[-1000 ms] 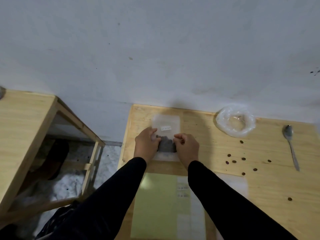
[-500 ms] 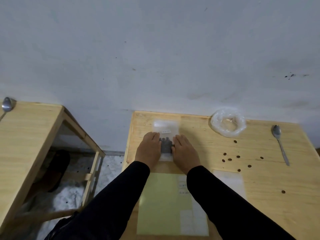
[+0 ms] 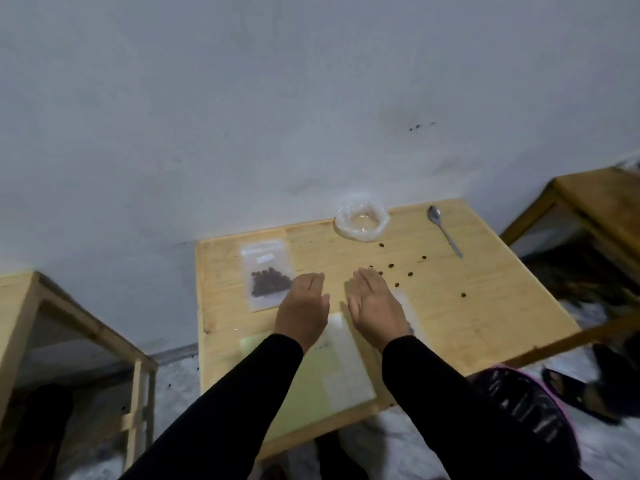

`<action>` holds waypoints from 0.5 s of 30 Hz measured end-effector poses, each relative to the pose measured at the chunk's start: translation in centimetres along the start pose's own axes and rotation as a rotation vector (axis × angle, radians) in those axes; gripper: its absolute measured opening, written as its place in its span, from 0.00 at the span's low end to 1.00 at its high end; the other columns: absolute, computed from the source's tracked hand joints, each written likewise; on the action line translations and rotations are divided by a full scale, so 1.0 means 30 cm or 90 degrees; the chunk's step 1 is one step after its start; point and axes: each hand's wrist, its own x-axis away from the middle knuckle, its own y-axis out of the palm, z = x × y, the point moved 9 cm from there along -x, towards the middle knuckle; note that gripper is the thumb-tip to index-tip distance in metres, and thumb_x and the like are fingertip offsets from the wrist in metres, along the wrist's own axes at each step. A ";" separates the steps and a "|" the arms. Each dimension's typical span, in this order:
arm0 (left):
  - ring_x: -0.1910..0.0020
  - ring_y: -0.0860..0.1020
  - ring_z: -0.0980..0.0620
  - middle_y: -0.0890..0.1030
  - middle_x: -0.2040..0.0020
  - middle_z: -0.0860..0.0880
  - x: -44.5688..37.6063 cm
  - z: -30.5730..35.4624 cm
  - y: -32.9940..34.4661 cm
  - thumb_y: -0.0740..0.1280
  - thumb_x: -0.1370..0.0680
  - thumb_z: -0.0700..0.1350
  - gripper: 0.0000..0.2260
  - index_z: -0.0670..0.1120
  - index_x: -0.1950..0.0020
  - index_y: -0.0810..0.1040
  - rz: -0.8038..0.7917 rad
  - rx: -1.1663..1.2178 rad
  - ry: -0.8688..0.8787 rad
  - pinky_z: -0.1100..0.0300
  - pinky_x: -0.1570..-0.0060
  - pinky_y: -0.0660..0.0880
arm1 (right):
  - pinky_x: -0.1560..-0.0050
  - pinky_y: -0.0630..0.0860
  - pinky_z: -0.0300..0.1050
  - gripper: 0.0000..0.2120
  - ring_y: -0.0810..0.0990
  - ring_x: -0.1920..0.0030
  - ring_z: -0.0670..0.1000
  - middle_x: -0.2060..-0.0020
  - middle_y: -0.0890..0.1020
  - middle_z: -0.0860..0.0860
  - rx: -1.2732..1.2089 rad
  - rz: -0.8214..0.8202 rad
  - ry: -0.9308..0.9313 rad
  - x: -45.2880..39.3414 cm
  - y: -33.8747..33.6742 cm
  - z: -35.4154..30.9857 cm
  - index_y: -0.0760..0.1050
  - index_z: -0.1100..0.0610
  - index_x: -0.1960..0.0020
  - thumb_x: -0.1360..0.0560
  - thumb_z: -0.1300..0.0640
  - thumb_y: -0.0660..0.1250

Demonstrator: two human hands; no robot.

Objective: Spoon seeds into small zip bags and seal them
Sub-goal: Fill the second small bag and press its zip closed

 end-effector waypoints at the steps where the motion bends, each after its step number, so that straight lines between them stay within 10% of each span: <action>1: 0.38 0.72 0.42 0.76 0.38 0.40 0.009 0.041 0.014 0.45 0.22 0.47 0.25 0.37 0.36 0.74 -0.008 0.029 -0.003 0.53 0.35 0.64 | 0.32 0.67 0.49 0.24 0.70 0.32 0.59 0.35 0.73 0.63 0.010 0.013 0.020 0.034 -0.017 0.044 0.69 0.68 0.33 0.23 0.55 0.53; 8: 0.32 0.65 0.49 0.69 0.32 0.45 0.063 0.231 0.130 0.56 0.18 0.49 0.22 0.44 0.26 0.60 -0.091 0.204 -0.049 0.61 0.36 0.62 | 0.27 0.55 0.41 0.24 0.55 0.25 0.51 0.26 0.60 0.54 0.018 -0.063 0.159 0.225 0.024 0.338 0.56 0.60 0.25 0.18 0.53 0.52; 15: 0.39 0.72 0.44 0.72 0.35 0.42 0.071 0.321 0.226 0.54 0.19 0.42 0.14 0.45 0.36 0.73 -0.189 0.176 -0.040 0.52 0.43 0.70 | 0.30 0.63 0.44 0.23 0.60 0.28 0.52 0.27 0.62 0.54 -0.048 -0.116 0.219 0.278 0.095 0.430 0.59 0.59 0.27 0.20 0.52 0.57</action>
